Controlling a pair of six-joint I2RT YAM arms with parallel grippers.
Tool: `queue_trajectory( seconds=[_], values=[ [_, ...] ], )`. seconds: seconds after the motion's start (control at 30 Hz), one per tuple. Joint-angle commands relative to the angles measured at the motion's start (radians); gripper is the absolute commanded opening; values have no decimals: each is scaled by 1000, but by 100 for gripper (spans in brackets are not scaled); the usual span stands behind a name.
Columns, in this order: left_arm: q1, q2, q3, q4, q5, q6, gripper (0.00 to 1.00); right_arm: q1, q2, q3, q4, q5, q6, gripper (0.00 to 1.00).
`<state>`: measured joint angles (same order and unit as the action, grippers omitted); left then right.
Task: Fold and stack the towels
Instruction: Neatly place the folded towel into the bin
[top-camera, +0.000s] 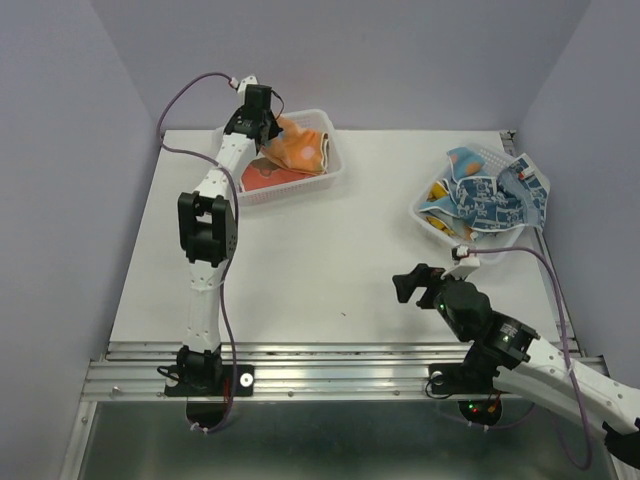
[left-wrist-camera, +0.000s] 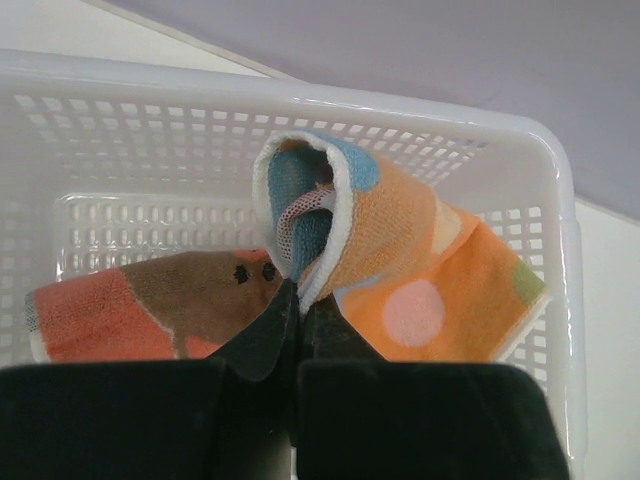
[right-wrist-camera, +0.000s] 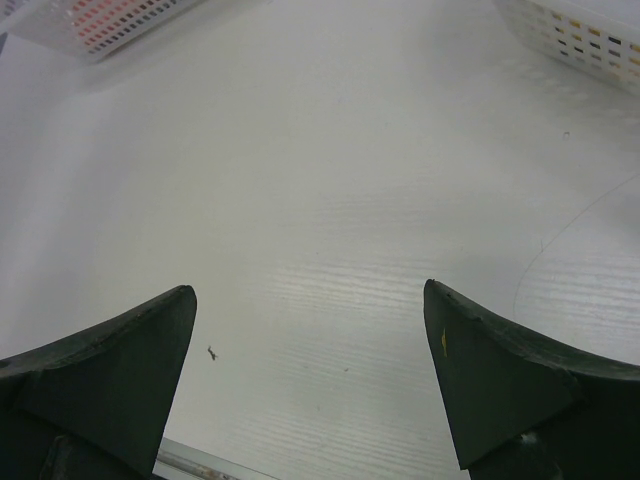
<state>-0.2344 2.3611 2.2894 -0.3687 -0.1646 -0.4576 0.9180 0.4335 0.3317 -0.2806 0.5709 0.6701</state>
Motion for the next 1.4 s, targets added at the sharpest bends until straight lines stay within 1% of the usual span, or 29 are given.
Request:
queue_trajectory(
  seconds=[0.0,0.1,0.3,0.5,0.53,0.63,0.77,0.8,0.93,1.1,1.2,1.3,1.37],
  values=[
    [18,-75,19,-45,-27,-67,0,4,16,40,58,32,-4,100],
    [21,-95,-5,-72,-29,-99,0,5,28,40,64,30,-4,100],
    [33,-118,-5,-154,-23,-174,0,5,19,24,73,40,14,100],
    [35,-126,27,-211,-21,-230,0,5,7,15,103,23,6,100],
    [35,-128,30,-210,-12,-234,0,5,5,18,94,24,12,100],
    [35,-125,48,-194,106,-242,0,5,-4,3,103,29,31,100],
    [35,-122,107,-210,160,-266,0,4,-10,-14,113,17,52,100],
    [35,-128,105,-205,160,-271,0,5,-10,-14,113,12,55,100],
    [32,-160,78,-176,232,-306,0,5,-16,-25,116,15,63,100],
    [29,-166,74,-179,237,-331,0,5,-19,-28,120,9,63,100],
    [29,-158,58,-167,267,-348,0,4,-16,-34,127,12,63,100],
    [30,-160,27,-177,261,-368,0,5,-9,-36,132,4,66,100],
    [30,-181,-25,-161,270,-366,0,5,-4,-36,132,4,68,100]
  ],
)
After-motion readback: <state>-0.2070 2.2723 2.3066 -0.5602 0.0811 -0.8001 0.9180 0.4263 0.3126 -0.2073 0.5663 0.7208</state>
